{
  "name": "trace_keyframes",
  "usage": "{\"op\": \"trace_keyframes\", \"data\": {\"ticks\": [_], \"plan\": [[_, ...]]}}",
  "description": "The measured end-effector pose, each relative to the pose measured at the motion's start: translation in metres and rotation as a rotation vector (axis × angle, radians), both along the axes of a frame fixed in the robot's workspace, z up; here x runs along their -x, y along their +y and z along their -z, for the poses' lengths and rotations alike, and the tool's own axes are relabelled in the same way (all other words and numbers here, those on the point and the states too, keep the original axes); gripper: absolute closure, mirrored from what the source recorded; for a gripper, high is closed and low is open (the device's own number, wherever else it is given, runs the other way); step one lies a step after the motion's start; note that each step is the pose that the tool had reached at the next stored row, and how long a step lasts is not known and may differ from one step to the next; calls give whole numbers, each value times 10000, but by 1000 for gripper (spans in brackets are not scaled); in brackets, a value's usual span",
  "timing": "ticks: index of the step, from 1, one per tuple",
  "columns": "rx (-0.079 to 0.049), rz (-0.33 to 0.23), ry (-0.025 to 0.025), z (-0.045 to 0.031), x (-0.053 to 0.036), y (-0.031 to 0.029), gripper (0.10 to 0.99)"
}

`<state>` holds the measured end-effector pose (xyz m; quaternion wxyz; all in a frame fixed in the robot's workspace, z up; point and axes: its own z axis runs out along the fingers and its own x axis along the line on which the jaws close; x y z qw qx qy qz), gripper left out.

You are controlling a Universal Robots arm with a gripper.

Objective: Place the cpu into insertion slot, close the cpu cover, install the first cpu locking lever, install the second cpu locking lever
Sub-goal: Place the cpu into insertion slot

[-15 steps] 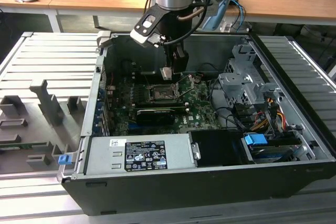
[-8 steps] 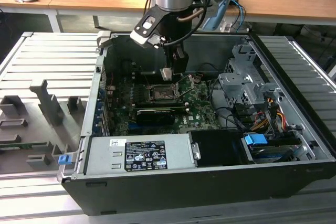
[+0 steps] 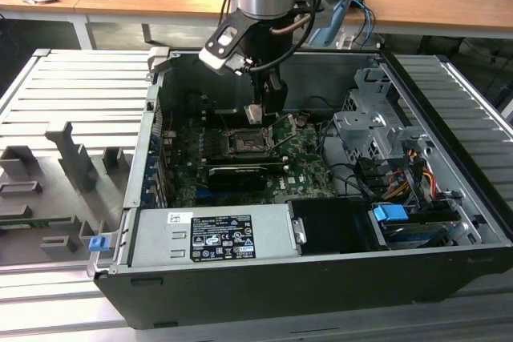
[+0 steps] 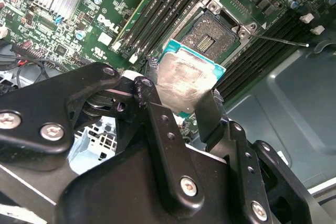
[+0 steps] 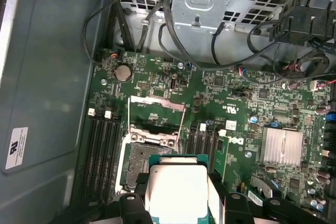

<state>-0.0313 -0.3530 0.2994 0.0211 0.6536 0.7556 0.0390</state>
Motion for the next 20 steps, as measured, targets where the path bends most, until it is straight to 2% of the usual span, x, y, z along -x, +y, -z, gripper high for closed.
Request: {"op": "trace_keyframes", "data": {"ticks": [4,9,16,18,20], "plan": [[0,4,3,22,0,0,561],[-1,404,10,96,2,9,561],[2,424,15,199,10,9,561],[81,424,28,236,10,10,561],[82,425,28,278,19,18,561]]}}
